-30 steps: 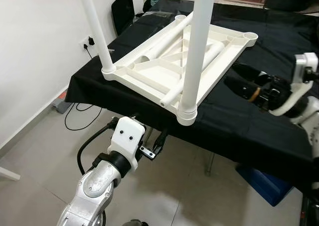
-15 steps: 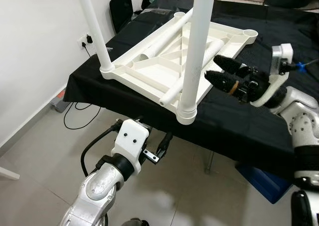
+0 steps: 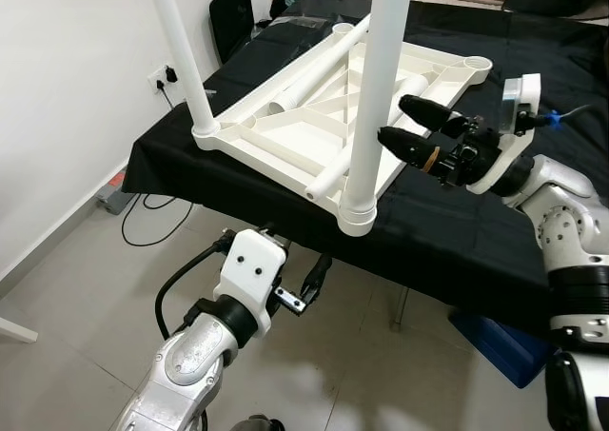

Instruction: Building children table

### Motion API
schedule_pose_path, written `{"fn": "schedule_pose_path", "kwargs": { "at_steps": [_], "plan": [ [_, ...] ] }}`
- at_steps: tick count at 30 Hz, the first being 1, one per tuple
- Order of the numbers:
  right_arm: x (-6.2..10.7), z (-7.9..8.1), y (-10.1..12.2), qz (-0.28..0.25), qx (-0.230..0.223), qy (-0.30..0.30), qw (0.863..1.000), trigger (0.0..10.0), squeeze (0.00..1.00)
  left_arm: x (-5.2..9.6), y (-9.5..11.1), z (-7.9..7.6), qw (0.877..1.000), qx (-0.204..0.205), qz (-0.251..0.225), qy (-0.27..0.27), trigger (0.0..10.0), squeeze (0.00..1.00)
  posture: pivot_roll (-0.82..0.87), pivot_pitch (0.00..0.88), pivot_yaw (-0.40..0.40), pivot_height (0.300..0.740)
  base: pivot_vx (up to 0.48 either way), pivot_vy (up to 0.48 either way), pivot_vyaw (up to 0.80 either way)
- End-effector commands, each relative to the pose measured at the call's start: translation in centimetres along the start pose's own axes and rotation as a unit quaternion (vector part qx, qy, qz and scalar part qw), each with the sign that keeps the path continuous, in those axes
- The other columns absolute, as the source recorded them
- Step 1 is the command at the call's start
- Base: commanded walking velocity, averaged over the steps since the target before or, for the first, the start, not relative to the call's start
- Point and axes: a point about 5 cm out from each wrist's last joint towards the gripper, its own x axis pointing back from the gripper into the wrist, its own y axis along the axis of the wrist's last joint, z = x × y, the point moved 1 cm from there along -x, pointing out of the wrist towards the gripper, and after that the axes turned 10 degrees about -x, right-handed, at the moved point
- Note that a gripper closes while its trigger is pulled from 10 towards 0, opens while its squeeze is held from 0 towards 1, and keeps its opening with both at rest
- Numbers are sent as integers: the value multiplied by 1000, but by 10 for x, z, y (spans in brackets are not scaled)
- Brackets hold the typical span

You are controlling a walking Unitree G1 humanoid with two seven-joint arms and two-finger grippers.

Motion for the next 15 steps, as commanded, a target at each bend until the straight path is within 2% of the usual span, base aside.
{"fn": "schedule_pose_path", "kwargs": {
  "at_steps": [1,8,15],
  "plan": [
    [-10,5,1,5,15,18,1000,10000,0,2,0,-2,1000,-1,1,-1,10000,0,136,164,11,740,0,0,0],
    [-23,6,-7,22,31,17,999,10000,0,1,1,-3,1000,1,0,-2,10000,0,140,169,-3,740,0,0,0],
    [-28,2,-9,25,36,2,999,10000,0,1,1,-4,1000,0,1,-1,10000,0,140,168,-7,740,0,0,0]
  ]
}}
